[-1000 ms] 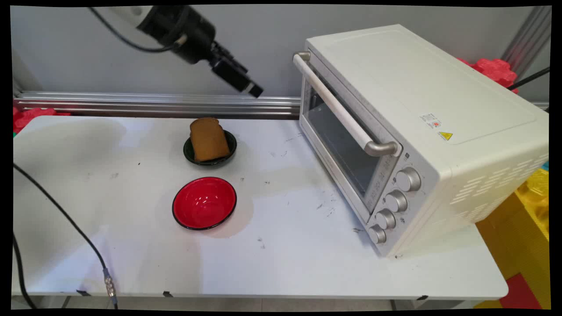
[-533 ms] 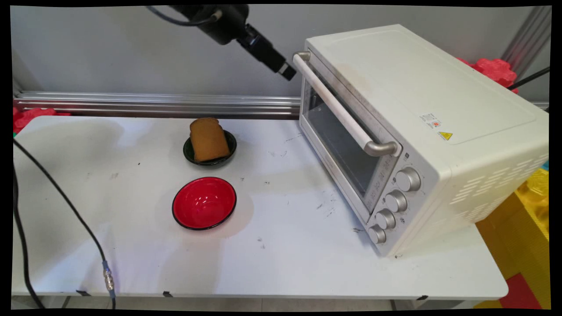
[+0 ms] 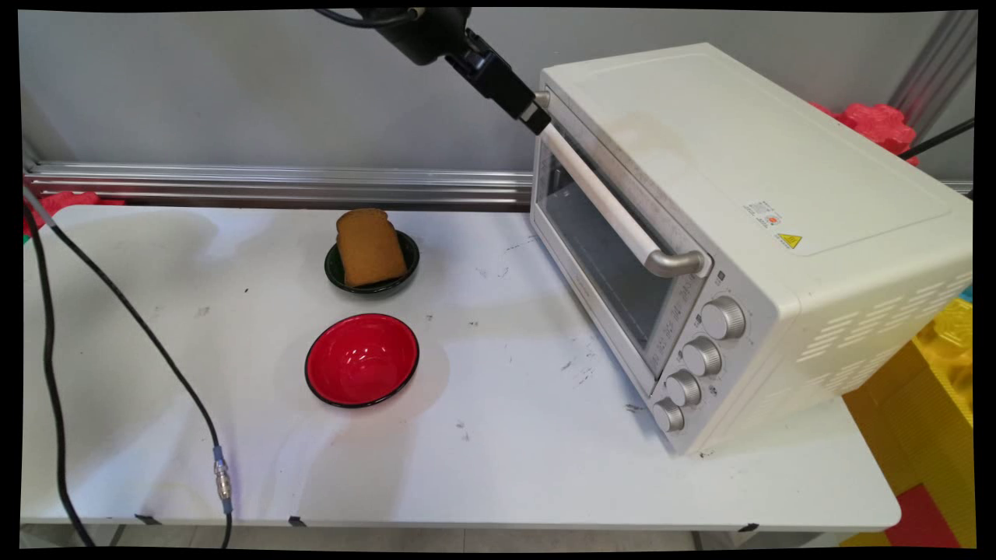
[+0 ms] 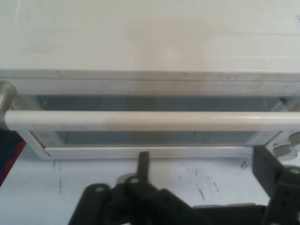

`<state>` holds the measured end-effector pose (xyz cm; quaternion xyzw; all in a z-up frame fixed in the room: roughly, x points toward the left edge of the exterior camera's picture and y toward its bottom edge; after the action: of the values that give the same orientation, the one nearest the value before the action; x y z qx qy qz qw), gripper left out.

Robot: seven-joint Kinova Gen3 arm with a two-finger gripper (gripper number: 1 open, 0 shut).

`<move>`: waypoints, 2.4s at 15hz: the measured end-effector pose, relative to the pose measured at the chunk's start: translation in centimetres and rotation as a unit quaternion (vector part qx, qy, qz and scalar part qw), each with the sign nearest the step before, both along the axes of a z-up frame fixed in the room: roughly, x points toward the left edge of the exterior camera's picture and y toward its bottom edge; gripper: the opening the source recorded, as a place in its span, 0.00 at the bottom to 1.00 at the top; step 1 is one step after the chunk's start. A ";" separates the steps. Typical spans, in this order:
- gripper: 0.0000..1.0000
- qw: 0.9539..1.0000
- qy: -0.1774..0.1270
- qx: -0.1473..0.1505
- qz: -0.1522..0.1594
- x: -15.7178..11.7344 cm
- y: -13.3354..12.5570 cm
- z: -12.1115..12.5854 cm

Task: Open the oven

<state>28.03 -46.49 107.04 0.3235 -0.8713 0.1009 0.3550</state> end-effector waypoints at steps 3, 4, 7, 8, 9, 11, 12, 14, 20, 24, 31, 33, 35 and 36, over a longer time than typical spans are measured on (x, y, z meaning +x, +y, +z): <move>0.00 1.000 -0.006 -0.001 -0.004 -0.2 -0.3 0.1; 0.00 1.000 -0.009 -0.002 -0.004 -0.2 -0.4 0.0; 0.00 1.000 -0.017 -0.003 -0.005 -0.4 -0.9 -0.1; 0.00 1.000 -0.019 -0.004 -0.005 -0.5 -1.0 -0.2; 0.00 1.000 -0.020 -0.005 -0.006 -0.6 -1.1 -0.3; 0.00 1.000 -0.023 -0.007 -0.007 -1.0 -1.5 -0.6; 0.00 1.000 -0.024 -0.009 -0.007 -1.3 -1.7 -0.8; 0.00 1.000 -0.025 -0.012 -0.007 -1.9 -2.2 -1.2; 0.00 1.000 -0.024 -0.017 -0.005 -4.0 -3.7 -2.4; 0.00 1.000 -0.021 -0.017 -0.006 -5.4 -4.5 -3.3; 0.00 1.000 -0.023 -0.018 -0.010 -6.8 -5.5 -4.9; 0.00 0.999 -0.023 -0.017 -0.012 -7.0 -5.6 -5.4; 0.00 0.999 -0.024 -0.018 -0.013 -7.2 -5.8 -5.8; 0.00 0.999 -0.024 -0.018 -0.014 -7.3 -5.9 -6.0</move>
<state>20.74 -52.36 101.07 0.3025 -0.8817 0.1198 0.3416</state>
